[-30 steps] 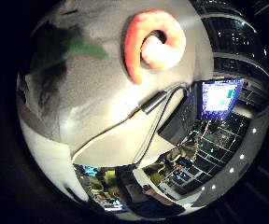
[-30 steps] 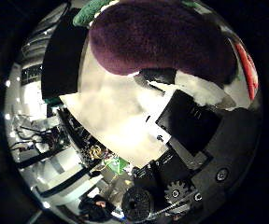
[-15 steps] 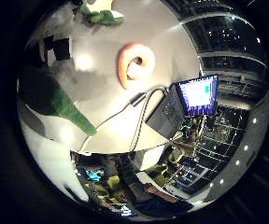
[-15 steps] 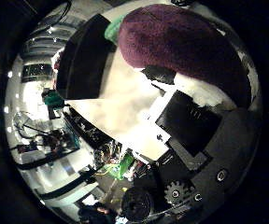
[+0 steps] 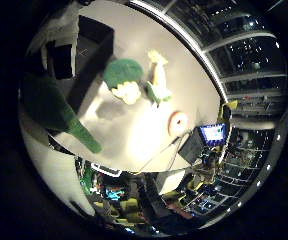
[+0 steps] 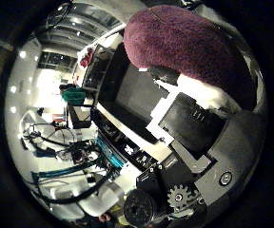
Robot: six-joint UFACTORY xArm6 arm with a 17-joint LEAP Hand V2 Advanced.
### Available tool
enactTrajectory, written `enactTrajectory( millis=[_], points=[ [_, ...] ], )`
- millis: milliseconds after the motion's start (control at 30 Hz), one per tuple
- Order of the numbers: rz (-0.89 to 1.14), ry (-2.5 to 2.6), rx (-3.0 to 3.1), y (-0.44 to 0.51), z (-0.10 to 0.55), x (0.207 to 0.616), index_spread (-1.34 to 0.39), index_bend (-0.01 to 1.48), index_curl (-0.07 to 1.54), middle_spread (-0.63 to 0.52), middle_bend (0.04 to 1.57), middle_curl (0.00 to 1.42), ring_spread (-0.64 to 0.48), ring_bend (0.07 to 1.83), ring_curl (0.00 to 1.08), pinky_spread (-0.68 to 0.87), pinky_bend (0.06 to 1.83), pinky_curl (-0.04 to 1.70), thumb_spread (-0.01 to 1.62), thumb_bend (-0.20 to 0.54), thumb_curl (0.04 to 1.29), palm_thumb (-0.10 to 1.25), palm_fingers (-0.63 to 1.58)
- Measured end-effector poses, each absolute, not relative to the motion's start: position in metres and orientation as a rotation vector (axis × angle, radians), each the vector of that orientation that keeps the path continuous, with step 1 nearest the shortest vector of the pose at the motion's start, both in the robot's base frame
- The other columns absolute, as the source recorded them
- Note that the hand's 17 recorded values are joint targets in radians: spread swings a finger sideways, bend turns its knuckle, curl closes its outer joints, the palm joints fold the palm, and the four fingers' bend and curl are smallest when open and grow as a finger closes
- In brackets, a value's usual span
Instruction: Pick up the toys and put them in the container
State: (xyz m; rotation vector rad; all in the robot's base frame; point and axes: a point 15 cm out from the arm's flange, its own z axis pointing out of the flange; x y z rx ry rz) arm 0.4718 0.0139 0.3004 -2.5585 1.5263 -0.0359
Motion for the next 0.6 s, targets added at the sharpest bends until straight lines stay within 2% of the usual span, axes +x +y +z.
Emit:
enactTrajectory(
  millis=[200,267,300,333,367,400,433,500,600],
  points=[
    [-0.013,1.432,-2.481,0.099,0.305,0.482,-0.21,1.09,0.69,-0.10,1.32,0.63,-0.17,1.40,0.58,-0.23,1.15,0.90,0.93,-0.035,0.61,0.98,1.16],
    [-0.038,1.413,-2.460,0.113,0.306,0.489,-0.23,0.97,0.66,-0.11,1.27,0.60,-0.19,1.35,0.56,-0.28,1.11,0.86,0.93,-0.042,0.59,0.91,1.10],
    [-0.031,1.409,-2.463,0.119,0.303,0.489,-0.29,0.73,0.63,-0.14,1.19,0.58,-0.21,1.34,0.56,-0.35,1.14,0.84,0.93,-0.040,0.58,0.88,0.79],
    [-0.021,1.407,-2.476,0.121,0.299,0.487,-0.34,0.64,0.61,-0.15,1.09,0.56,-0.22,1.34,0.56,-0.38,1.17,0.85,0.94,-0.033,0.57,0.87,0.60],
    [-0.001,1.403,-2.498,0.123,0.293,0.484,-0.40,0.68,0.62,-0.15,0.90,0.50,-0.18,1.18,0.55,-0.25,1.02,0.88,0.97,-0.033,0.55,0.86,0.01],
    [0.026,1.400,-2.520,0.126,0.288,0.479,-0.45,0.61,0.53,-0.14,0.80,0.44,-0.15,0.99,0.44,-0.12,0.93,0.79,0.98,-0.035,0.53,0.84,-0.11],
    [0.057,1.398,-2.547,0.127,0.281,0.473,-0.46,0.60,0.50,-0.13,0.76,0.42,-0.12,0.92,0.41,-0.07,0.90,0.76,0.98,-0.035,0.52,0.83,-0.15],
    [0.100,1.388,-2.612,0.127,0.268,0.464,-0.50,0.50,0.42,-0.08,0.57,0.35,0.00,0.68,0.30,0.15,0.75,0.64,1.00,-0.034,0.50,0.80,-0.21],
    [0.064,1.372,-2.658,0.122,0.265,0.466,-0.52,0.26,0.33,-0.01,0.33,0.29,0.12,0.50,0.23,0.36,0.61,0.51,1.00,-0.030,0.46,0.77,-0.16]
  ],
)
